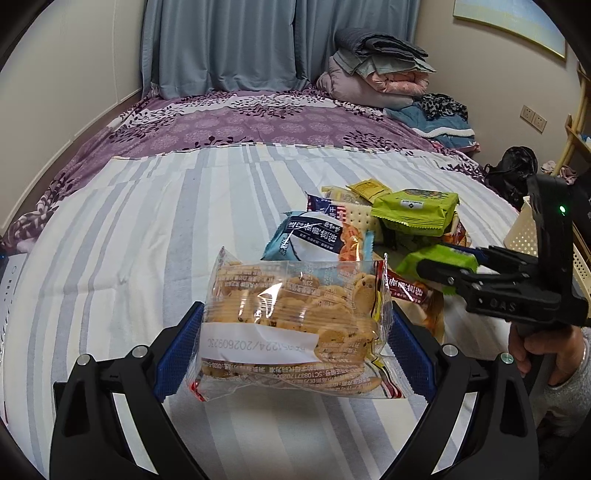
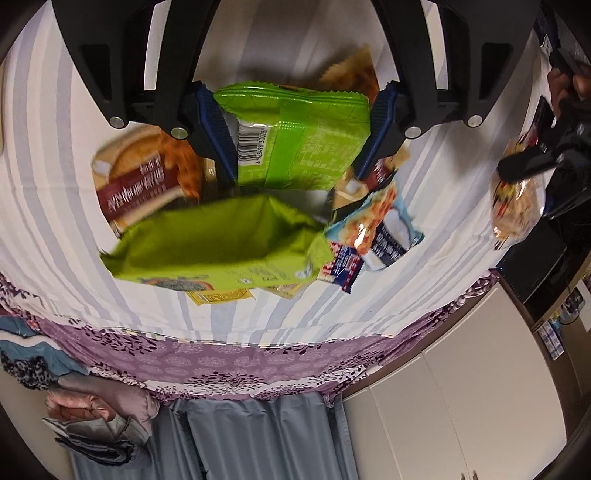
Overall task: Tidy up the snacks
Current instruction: 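Carry the green packet into the cream basket and open the right tool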
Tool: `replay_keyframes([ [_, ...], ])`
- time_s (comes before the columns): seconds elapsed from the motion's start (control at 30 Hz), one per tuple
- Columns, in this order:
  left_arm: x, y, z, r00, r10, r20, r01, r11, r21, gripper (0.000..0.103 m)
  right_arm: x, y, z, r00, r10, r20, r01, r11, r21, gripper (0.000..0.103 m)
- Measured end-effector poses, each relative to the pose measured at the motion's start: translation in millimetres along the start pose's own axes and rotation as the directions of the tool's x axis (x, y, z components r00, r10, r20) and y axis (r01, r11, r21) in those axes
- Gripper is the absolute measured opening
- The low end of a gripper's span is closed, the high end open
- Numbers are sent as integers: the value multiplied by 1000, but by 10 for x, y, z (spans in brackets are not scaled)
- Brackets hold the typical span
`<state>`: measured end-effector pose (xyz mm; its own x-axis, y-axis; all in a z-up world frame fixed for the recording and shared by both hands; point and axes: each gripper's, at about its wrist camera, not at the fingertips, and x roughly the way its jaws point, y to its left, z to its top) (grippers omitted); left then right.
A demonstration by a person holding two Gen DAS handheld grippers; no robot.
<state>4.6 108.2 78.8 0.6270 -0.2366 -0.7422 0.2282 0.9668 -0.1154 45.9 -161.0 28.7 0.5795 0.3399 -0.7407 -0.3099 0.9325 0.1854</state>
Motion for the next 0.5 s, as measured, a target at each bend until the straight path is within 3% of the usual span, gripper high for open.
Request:
replay_keyframes([
  [0.27, -149, -235, 60, 1000, -3, 17, 2, 999, 40, 95, -437, -200, -265, 999, 21, 27, -22, 999, 28, 64],
  [0.5, -274, -596, 132, 999, -19, 35, 16, 996, 82, 95, -885, -429, -371, 994, 20, 109, -29, 996, 82, 64],
])
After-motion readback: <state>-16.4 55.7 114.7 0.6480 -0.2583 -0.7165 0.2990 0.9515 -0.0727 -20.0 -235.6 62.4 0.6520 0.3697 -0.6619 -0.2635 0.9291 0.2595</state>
